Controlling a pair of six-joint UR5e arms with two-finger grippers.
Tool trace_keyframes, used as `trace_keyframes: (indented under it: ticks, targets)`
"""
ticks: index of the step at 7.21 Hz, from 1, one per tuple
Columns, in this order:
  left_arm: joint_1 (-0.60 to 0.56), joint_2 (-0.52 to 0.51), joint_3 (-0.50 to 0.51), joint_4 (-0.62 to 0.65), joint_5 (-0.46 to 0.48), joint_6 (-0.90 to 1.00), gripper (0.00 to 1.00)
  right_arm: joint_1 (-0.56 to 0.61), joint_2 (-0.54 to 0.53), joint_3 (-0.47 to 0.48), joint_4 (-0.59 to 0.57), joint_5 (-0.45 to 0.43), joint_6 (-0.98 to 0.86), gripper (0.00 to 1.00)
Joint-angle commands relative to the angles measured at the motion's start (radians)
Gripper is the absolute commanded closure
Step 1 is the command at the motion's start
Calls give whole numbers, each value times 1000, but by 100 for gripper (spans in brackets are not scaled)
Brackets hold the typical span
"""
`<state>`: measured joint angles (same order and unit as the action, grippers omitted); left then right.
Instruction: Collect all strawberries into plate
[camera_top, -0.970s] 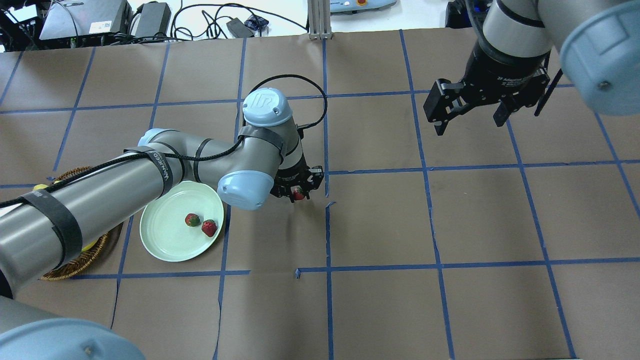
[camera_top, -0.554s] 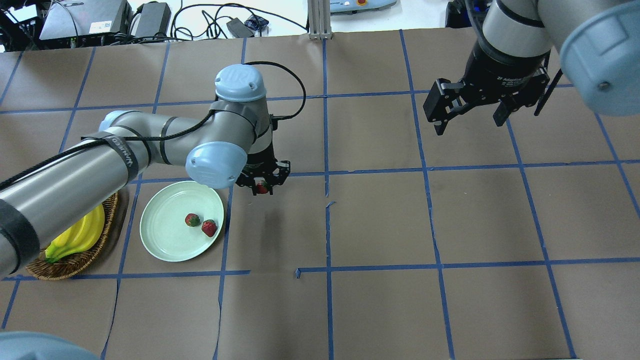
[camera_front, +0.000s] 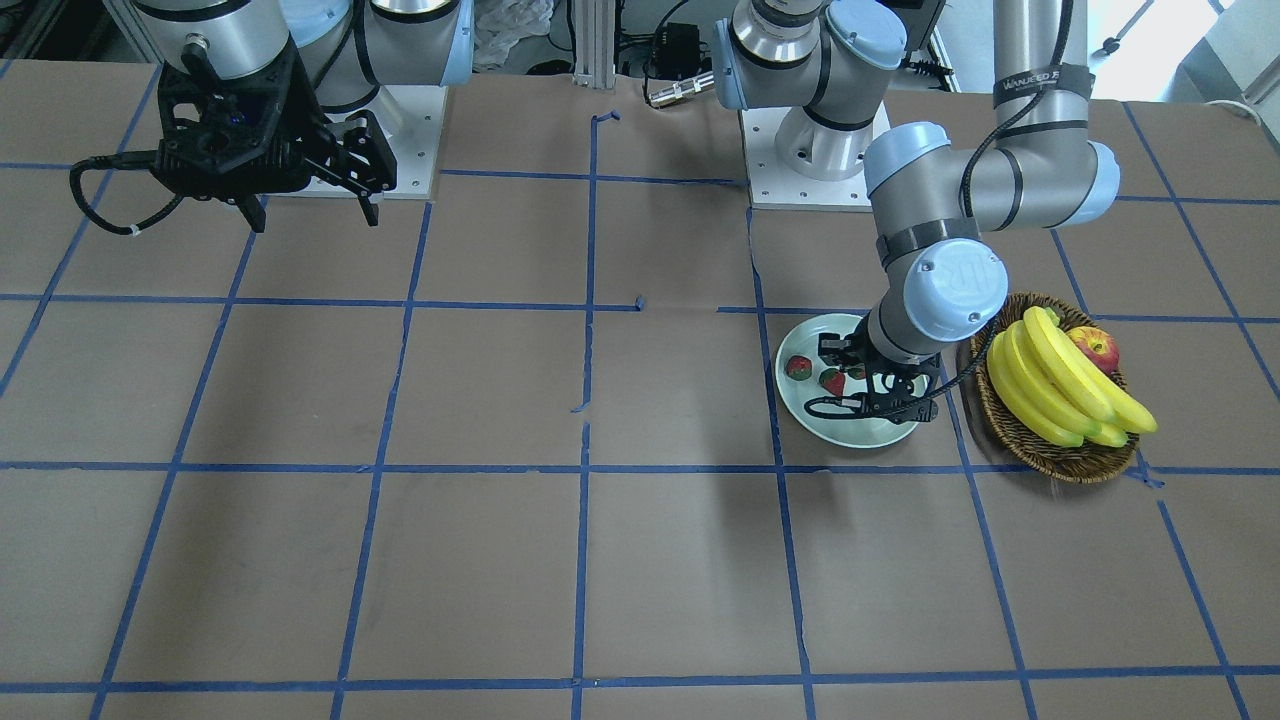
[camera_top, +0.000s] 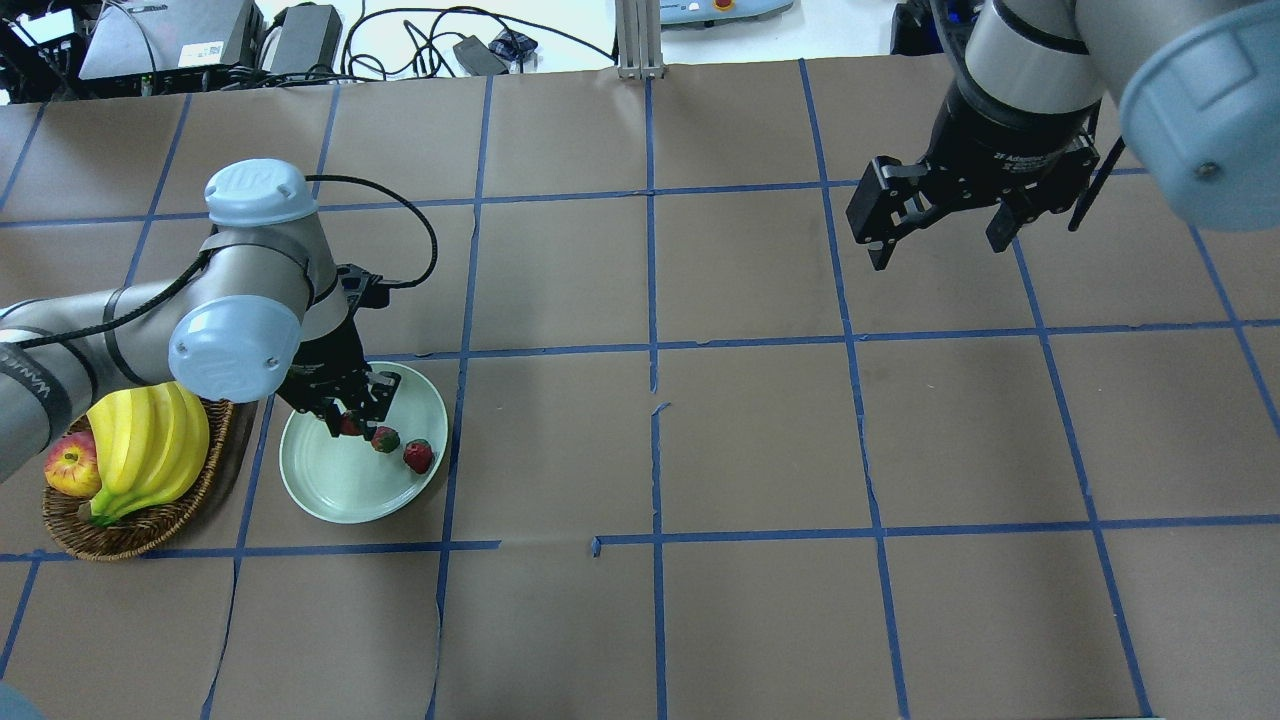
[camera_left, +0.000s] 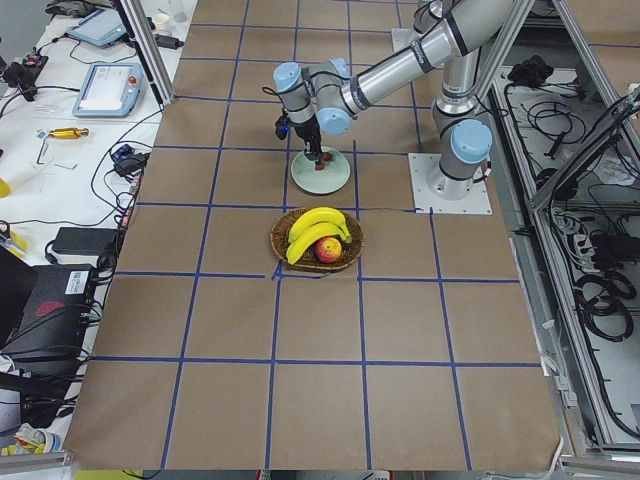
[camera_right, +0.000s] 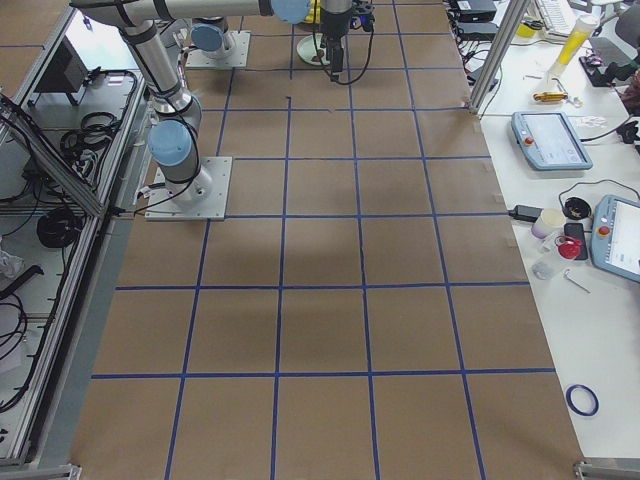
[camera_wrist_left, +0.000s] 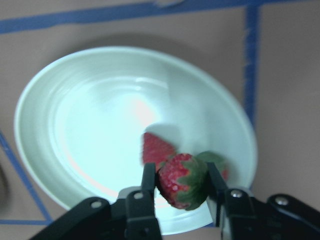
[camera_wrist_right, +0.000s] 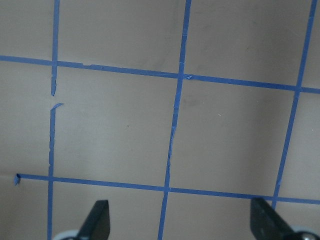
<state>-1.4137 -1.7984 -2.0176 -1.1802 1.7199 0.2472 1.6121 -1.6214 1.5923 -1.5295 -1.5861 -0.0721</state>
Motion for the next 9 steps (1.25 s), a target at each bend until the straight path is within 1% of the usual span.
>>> trace_keyframes:
  ticks: [1,2,3,4,6,7,8,9]
  targets:
    - [27,14,-39,40,-6,9,12,0,0,0,0,0,0,0]
    - [19,27,-35,42,1,-62,0,0,0,0,0,0,0,0]
    - [-3,66,-6,43,-6,-100,0,0,0,0,0,0,0,0]
    - [-60,109,76,2,-14,-155,0,0,0,0,0,0,0,0]
    - [-201,162,318,-231,-124,-274,0,-1,0,0,3,6,2,0]
    - [-227,181,395,-275,-141,-281,0,-1,0,12,-1,20,38,0]
    - [-228,197,460,-332,-160,-287,0,-3,-2,11,-1,20,98,0]
    - [-228,215,505,-382,-155,-275,0,-3,0,2,-4,18,136,0]
